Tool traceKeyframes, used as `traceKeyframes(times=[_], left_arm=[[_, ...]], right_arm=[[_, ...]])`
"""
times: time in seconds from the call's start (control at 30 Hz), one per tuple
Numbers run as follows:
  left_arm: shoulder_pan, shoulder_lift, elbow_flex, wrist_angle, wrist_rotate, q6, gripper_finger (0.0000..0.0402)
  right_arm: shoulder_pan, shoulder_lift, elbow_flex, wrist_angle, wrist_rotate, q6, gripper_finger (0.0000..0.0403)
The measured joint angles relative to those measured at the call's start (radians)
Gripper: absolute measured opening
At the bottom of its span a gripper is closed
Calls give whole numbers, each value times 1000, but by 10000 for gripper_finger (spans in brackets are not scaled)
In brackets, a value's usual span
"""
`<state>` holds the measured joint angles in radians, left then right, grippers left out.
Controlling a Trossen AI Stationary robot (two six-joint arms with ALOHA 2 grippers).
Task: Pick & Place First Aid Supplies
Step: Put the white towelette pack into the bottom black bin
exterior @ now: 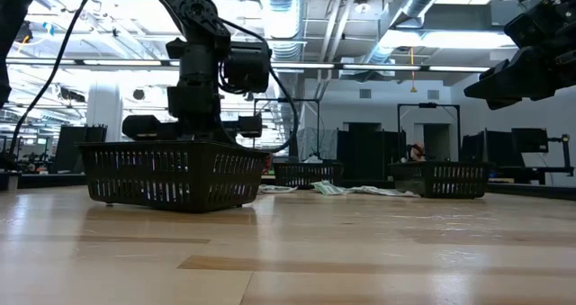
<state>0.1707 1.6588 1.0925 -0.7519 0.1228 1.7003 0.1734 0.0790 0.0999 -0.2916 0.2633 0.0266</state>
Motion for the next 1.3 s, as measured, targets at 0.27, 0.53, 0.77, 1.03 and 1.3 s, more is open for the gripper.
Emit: traceKeyframes(times=[0.27, 0.53, 0.77, 1.03, 1.3], left_arm=[[0, 0, -2, 9, 1, 0, 171], [0, 0, -2, 9, 3, -6, 166], [0, 0, -2, 5, 7, -7, 145], [0, -1, -2, 1, 7, -7, 124], [0, -2, -12, 1, 13, -7, 110]], right_arm=[[0, 0, 0, 0, 0, 0, 8], [0, 0, 0, 0, 0, 0, 8], [0, 0, 0, 0, 0, 0, 8], [0, 0, 0, 0, 0, 0, 8], [0, 0, 0, 0, 0, 0, 8]])
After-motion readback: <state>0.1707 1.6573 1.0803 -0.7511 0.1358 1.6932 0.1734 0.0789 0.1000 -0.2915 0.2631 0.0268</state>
